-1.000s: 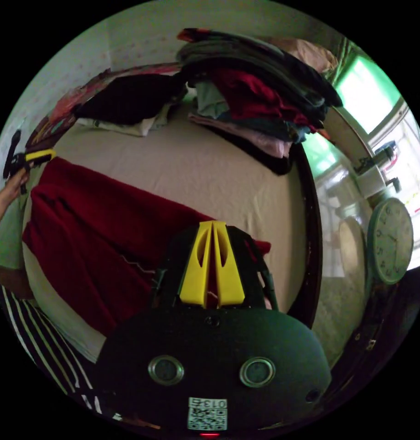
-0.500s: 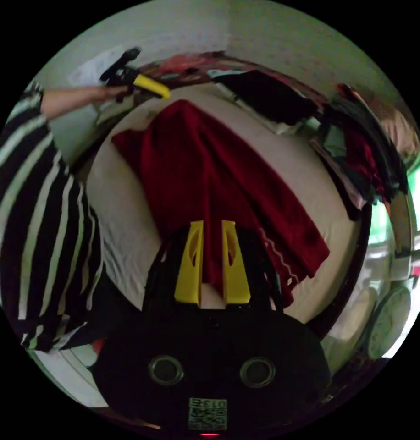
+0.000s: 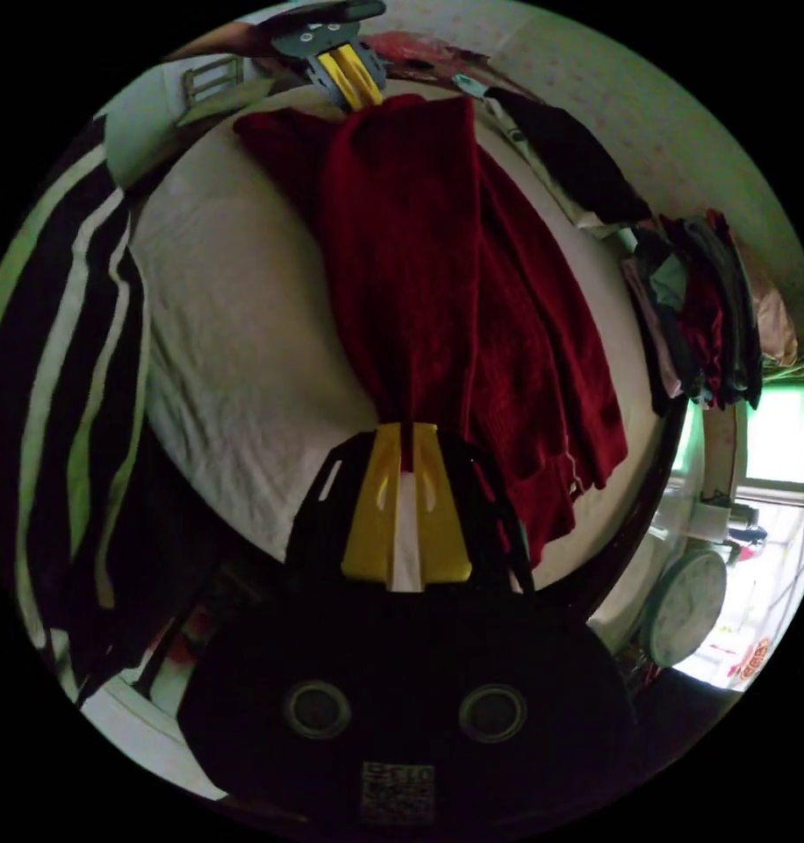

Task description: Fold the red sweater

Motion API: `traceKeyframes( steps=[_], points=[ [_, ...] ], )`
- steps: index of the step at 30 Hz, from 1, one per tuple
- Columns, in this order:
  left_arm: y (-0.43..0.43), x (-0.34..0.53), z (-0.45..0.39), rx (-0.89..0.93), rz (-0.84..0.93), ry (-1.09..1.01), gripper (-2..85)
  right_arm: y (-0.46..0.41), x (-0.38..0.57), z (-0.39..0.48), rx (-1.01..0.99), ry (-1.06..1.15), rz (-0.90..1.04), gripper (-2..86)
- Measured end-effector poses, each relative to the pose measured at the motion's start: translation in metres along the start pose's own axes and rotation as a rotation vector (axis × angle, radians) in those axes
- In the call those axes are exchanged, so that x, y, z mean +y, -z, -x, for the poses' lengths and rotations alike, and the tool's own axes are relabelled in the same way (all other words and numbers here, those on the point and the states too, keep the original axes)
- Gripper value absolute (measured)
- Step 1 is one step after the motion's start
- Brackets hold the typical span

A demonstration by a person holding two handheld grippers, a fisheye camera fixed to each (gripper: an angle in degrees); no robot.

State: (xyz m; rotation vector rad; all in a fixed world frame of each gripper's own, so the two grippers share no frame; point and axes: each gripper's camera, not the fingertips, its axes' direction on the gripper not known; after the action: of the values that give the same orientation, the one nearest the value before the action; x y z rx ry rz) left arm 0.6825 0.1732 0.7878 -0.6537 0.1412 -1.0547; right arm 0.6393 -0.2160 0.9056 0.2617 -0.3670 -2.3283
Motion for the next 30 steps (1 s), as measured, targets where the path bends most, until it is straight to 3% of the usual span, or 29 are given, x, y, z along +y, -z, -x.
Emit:
traceKeyframes(
  steps=[5,7,10,16,21,24,27,30],
  points=[
    [0.009,-0.011,0.003,-0.012,0.003,-0.067,0.4,0.034,0.009,-0.051,-0.367,-0.040,-0.101,1.7],
    [0.010,-0.011,0.005,-0.007,0.003,-0.058,0.1,0.056,0.016,-0.083,-0.655,-0.053,-0.218,1.5],
    [0.015,-0.011,0.009,0.005,-0.003,-0.022,-0.1,0.081,0.022,-0.119,-0.919,-0.033,-0.425,1.4],
    [0.028,-0.008,0.034,0.088,-0.057,0.097,-0.3,0.080,0.022,-0.170,-1.196,-0.036,-0.711,1.7],
    [0.027,-0.017,0.062,0.165,-0.073,0.129,-0.3,0.015,0.048,-0.237,-1.299,-0.473,-0.858,1.8],
    [0.018,-0.031,0.080,0.187,-0.066,0.155,-0.2,-0.027,0.067,-0.278,-1.238,-0.737,-0.934,1.9],
    [0.002,-0.046,0.095,0.260,-0.012,0.208,-0.2,-0.070,0.077,-0.313,-1.141,-0.955,-0.959,2.1],
    [-0.006,-0.048,0.108,0.334,0.006,0.304,-0.2,-0.122,0.084,-0.338,-1.083,-1.196,-0.839,2.6]
  ],
)
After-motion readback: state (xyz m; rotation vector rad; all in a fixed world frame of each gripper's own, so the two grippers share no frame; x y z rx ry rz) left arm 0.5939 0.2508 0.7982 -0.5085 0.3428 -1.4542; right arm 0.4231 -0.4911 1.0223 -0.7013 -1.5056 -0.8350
